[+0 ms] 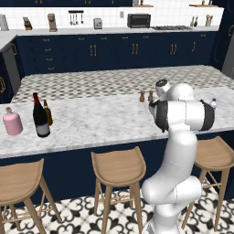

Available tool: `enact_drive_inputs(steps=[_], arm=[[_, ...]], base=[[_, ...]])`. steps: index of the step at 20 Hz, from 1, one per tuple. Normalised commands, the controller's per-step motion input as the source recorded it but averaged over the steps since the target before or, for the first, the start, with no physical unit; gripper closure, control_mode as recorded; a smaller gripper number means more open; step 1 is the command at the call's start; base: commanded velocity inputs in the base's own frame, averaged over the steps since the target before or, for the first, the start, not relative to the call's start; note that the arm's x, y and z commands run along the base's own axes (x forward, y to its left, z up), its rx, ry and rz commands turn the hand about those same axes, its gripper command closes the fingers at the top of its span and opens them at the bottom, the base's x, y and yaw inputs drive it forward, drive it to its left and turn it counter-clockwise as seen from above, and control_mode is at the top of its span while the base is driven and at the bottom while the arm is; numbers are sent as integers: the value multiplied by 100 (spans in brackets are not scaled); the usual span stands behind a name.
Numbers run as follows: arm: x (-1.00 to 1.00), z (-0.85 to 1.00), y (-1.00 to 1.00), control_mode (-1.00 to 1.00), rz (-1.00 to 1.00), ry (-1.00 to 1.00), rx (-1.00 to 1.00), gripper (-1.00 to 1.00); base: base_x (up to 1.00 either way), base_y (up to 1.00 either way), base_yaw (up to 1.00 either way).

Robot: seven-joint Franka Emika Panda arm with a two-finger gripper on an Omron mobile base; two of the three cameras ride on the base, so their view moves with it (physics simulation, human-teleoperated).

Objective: Move the plastic bottles in the middle to the plastics group, and the glass bottles in the middle to the glass group.

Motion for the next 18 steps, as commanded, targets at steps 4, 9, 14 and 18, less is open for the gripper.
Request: enact_drive_inputs(steps=[4,9,14,18], arm=[[49,13,0,-100,-5,1,-1,100],[35,0,-9,-100,-4,1,0,100],[6,0,-18,-100,-5,0,0,100],[-2,-3,-15,-100,-3,0,0,100]], base=[[0,0,0],[0,0,0],[0,0,0],[0,0,0]])
